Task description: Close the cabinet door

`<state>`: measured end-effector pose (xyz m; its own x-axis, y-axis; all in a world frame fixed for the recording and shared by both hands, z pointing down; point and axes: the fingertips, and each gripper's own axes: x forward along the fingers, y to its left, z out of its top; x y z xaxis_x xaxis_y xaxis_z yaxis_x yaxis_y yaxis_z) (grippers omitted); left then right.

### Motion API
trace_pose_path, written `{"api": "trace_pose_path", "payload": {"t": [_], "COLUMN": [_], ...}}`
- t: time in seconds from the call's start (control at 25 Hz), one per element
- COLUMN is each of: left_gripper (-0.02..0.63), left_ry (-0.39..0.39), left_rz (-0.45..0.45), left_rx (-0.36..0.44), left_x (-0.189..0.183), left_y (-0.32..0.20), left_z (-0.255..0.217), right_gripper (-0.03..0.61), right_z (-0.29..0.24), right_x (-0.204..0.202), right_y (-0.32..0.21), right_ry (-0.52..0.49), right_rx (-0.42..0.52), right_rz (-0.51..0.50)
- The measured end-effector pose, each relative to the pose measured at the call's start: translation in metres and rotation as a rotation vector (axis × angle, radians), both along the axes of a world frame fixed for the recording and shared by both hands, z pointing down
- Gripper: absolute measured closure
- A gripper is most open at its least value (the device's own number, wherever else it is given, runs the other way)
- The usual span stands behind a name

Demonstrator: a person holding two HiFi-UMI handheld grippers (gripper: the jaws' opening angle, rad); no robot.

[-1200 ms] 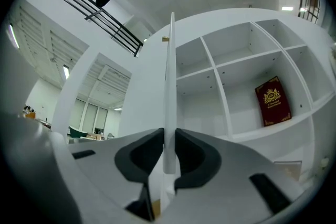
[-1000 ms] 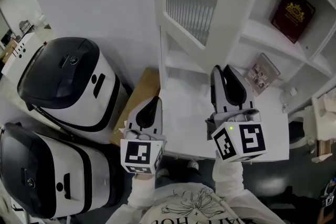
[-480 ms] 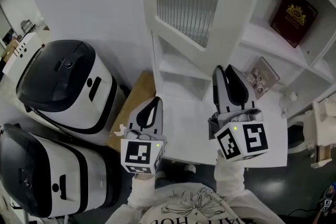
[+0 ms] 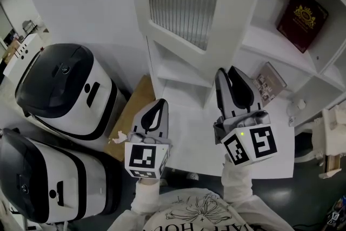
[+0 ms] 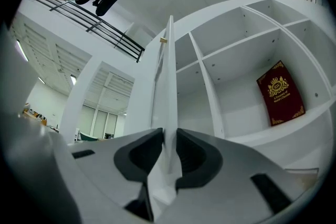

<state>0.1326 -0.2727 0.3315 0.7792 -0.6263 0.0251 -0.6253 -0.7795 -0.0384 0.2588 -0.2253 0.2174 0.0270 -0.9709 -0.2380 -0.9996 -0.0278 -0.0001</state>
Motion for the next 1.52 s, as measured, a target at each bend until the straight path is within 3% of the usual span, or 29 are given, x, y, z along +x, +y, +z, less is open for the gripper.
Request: {"api": "trace_pose_path", "payload": {"t": [0.6,1.52], "left_gripper": [0.609,0.609], "left_ry": [-0.031,-0.048], "left_rz": [-0.03,-0.063], "left_rx": [0.004,-0.019], "left_x": [0.034,0.066], "left_y": [-0.004,-0.014], "left_z": [0.006,0.017], "right_gripper": [0.494,0.488], "right_z": [0.001,0.002], "right_x": [0.031,0.071], "right_y": [-0.011,-0.032], "right_ry": [-0.015,-0.005], "right_rx": [0.02,0.032], "right_rz": [-0.076,-0.053]}}
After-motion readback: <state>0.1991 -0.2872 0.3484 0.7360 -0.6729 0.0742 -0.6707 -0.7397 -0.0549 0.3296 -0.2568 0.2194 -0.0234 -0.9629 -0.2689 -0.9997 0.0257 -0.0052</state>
